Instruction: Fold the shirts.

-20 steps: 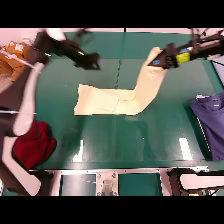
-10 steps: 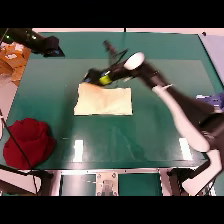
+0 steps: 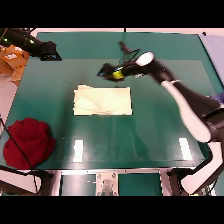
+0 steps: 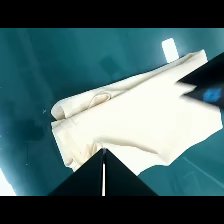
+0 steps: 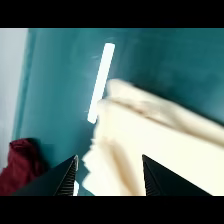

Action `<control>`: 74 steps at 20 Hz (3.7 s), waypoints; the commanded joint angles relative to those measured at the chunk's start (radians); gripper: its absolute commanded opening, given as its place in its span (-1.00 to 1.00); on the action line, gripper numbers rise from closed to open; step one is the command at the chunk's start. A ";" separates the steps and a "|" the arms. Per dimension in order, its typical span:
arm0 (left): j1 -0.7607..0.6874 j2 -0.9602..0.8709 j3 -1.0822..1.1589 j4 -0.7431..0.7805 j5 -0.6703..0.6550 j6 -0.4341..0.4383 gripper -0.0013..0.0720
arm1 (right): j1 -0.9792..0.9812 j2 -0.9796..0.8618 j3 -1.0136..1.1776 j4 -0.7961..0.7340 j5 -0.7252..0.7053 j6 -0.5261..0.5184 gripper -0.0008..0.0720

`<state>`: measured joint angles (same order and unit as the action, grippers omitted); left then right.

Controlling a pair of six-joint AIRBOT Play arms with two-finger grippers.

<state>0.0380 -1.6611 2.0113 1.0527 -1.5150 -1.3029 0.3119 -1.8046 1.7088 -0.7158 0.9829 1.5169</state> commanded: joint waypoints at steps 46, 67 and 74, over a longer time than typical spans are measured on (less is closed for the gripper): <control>0.001 0.001 0.000 -0.008 -0.069 -0.032 -0.89 | -1.450 0.572 -0.234 -0.658 0.592 0.193 -0.94; -0.008 0.116 -0.021 0.023 -0.019 -0.104 -0.90 | -0.938 0.558 -0.303 -0.410 0.367 0.175 -0.93; -0.120 0.473 -0.700 0.077 0.132 -0.148 -0.90 | -0.507 0.724 -0.638 -0.411 0.291 0.069 -0.94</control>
<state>-0.0349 -1.3365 1.5887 1.1084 -1.4750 -1.4231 -0.3534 -1.1561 1.2125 -1.1381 1.3201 1.6367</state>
